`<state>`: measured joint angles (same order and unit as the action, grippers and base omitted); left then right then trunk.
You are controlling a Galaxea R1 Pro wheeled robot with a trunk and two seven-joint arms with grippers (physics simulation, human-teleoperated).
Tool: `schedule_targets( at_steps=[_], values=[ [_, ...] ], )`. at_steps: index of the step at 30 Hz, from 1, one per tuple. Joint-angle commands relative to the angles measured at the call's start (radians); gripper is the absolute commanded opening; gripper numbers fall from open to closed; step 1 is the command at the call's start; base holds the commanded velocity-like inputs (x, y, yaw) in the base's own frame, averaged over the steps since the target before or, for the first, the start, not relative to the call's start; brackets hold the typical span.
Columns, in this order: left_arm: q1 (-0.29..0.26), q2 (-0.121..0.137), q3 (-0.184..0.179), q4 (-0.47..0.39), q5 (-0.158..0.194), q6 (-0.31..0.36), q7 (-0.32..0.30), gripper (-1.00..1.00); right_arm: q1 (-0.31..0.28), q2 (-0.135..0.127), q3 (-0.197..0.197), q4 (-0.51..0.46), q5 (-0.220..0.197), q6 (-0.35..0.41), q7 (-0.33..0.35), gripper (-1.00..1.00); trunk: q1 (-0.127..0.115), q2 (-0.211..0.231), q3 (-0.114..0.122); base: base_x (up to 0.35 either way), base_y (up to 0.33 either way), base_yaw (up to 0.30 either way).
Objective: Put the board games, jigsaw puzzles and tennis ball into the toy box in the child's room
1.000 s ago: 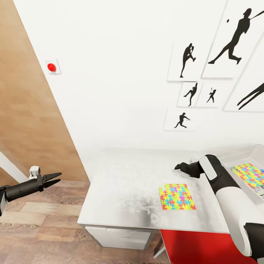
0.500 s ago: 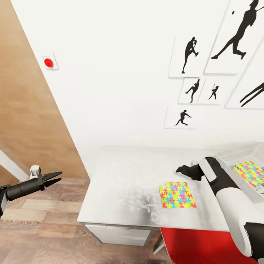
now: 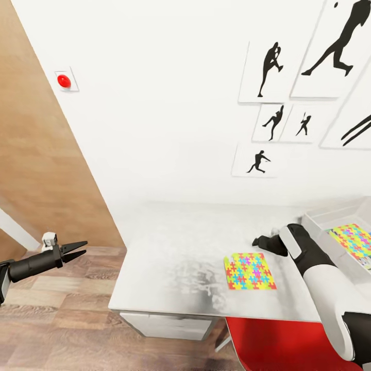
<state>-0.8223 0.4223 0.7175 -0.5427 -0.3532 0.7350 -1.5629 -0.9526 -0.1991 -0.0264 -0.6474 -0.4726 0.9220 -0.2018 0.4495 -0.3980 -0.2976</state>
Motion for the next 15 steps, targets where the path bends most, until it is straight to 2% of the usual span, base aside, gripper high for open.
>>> schedule_targets(
  at_steps=[1, 8, 15],
  values=[
    [-0.001, -0.001, 0.005, 0.0, -0.01, 0.01, -0.008, 1.0, 0.002, -0.003, -0.001, 0.0, -0.008, 0.002, -0.008, 1.0, 0.001, -0.002, -0.004, 0.0, 0.0, 0.0],
    [-0.001, -0.001, 0.005, 0.0, -0.01, 0.009, -0.008, 1.0, 0.012, -0.019, -0.002, 0.003, -0.01, 0.0, -0.006, 1.0, 0.001, -0.002, -0.015, 0.0, 0.0, 0.0],
    [-0.001, -0.001, 0.005, 0.0, -0.01, 0.008, -0.008, 1.0, 0.024, -0.024, -0.003, 0.003, -0.003, -0.001, 0.042, 1.0, 0.001, -0.002, -0.027, 0.0, 0.0, 0.0]
  ],
)
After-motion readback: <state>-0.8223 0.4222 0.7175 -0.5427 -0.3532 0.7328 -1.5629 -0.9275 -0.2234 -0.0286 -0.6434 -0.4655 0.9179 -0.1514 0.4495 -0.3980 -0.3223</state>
